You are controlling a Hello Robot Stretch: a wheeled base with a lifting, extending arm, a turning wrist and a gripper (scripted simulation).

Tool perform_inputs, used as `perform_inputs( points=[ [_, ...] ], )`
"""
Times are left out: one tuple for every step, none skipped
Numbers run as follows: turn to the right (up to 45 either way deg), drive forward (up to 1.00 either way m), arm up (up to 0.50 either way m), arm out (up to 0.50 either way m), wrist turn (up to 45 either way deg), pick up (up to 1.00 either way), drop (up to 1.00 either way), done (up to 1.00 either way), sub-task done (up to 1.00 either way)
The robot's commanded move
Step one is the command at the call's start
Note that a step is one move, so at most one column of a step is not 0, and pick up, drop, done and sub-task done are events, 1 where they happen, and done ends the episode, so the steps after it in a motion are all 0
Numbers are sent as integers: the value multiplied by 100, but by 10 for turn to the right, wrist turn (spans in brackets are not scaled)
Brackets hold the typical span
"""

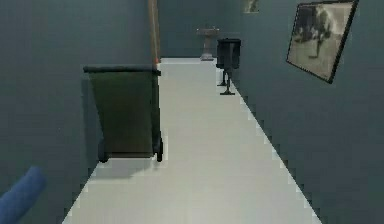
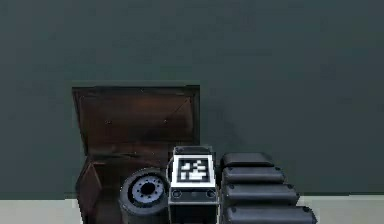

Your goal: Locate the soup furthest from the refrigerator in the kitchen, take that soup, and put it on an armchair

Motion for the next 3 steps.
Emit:
perform_inputs(
  points=[
    [0, 90, 0, 0, 0, 0, 0, 0, 0],
    [270, 0, 0, 0, 0, 0, 0, 0, 0],
    [0, 60, 0, 0, 0, 0, 0, 0, 0]
  ],
)
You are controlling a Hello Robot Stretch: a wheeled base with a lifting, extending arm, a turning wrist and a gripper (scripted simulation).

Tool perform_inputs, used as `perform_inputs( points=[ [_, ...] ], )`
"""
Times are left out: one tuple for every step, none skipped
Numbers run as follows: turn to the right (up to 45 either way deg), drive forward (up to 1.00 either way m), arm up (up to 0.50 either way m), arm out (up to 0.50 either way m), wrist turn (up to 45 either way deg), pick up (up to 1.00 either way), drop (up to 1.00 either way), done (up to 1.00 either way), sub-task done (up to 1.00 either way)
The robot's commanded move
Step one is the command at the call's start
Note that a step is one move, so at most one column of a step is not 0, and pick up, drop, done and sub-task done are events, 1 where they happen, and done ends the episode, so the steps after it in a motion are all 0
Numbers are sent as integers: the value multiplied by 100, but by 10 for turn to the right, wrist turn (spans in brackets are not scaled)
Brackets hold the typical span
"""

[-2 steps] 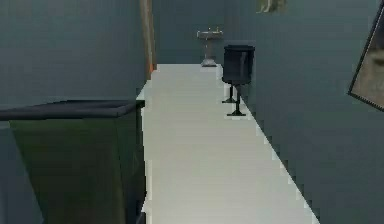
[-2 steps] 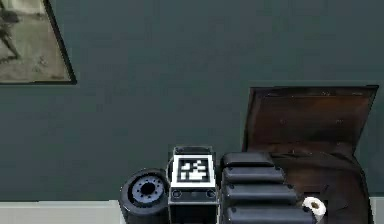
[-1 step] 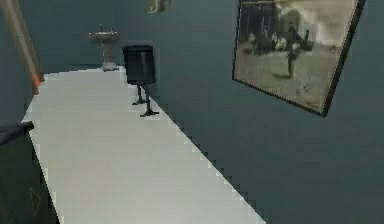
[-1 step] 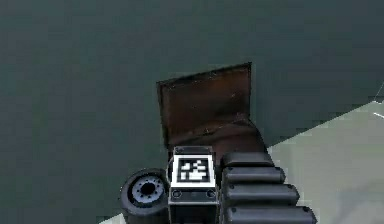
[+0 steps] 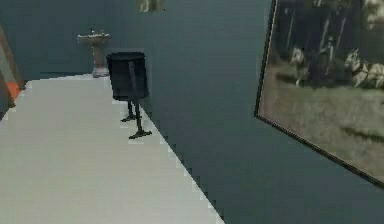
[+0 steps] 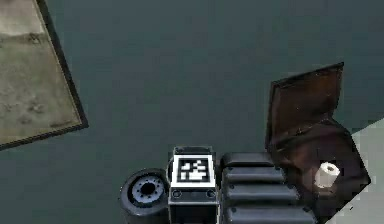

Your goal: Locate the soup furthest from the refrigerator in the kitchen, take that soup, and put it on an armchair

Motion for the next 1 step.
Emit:
perform_inputs(
  points=[
    [-360, 0, 0, 0, 0, 0, 0, 0, 0]
  ],
)
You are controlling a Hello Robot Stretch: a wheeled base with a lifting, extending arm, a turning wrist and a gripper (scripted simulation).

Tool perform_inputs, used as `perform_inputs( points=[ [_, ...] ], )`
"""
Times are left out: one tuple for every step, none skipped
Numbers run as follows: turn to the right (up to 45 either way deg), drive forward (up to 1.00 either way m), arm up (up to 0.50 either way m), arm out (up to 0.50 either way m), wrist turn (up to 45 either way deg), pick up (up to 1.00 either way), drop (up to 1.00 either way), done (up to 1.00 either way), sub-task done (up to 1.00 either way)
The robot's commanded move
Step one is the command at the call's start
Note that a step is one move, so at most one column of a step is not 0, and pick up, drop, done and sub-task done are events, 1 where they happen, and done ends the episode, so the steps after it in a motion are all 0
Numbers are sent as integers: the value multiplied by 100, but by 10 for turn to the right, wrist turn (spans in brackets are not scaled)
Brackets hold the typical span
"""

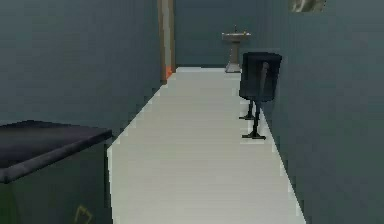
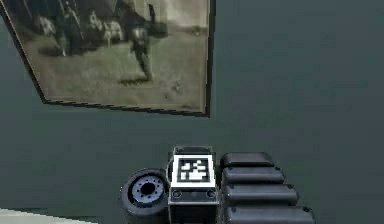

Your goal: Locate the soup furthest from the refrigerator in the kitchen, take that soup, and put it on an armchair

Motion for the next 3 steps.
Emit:
perform_inputs(
  points=[
    [0, 100, 0, 0, 0, 0, 0, 0, 0],
    [0, 100, 0, 0, 0, 0, 0, 0, 0],
    [0, 100, 0, 0, 0, 0, 0, 0, 0]
  ],
)
